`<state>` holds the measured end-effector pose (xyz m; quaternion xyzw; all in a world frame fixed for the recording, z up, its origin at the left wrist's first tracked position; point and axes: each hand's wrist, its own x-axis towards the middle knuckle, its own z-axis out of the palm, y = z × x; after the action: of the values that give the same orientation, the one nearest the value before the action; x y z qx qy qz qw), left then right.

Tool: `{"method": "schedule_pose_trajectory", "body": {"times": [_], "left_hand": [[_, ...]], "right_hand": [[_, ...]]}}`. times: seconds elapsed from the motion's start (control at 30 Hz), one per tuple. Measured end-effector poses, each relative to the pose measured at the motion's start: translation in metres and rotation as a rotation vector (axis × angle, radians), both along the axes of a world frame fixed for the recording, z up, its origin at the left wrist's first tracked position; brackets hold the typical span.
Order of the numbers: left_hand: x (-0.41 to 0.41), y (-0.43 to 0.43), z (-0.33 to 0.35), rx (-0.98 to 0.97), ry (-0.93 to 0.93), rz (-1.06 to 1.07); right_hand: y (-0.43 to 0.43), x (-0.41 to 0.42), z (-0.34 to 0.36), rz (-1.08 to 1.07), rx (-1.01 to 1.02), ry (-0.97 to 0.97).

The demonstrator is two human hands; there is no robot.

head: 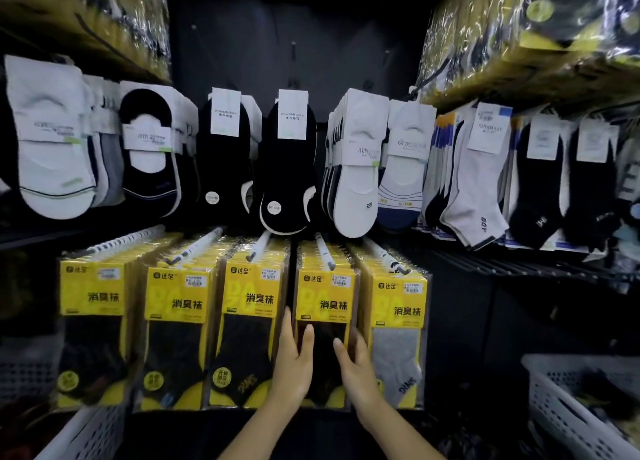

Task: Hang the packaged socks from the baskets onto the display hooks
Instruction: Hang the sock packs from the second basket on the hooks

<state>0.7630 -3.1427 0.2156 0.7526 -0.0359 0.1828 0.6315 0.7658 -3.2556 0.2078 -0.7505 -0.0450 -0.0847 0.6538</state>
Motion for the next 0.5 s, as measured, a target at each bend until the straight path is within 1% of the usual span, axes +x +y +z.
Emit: {"method": "schedule_pose_trajectory", "body": {"times": [0.1,0.23,0.3,0.4,0.5], "left_hand": [[-0.026,0.011,0.009,0.004,-0.073,0.01],[-0.044,0.051,0.03,0.01,-0.193,0.141],[-0.042,0.074,0.036,0.03,-0.193,0.208],[-0.031,0.098,0.04,0.076,-0.089,0.221],[-0.02,0.109,0.04,0.098,-0.01,0.153]], "right_hand": [[-0.003,-0.015,0.014,-0.009,-0.016,-0.101],[-0.003,-0.033,0.035,-0.088,-0.035,-0.265],[0.005,-0.038,0.045,-0.078,-0.062,-0.326],[0.029,-0.039,0.051,0.042,-0.144,-0.3],[0.06,-0.03,0.052,0.183,-0.155,-0.199]]}}
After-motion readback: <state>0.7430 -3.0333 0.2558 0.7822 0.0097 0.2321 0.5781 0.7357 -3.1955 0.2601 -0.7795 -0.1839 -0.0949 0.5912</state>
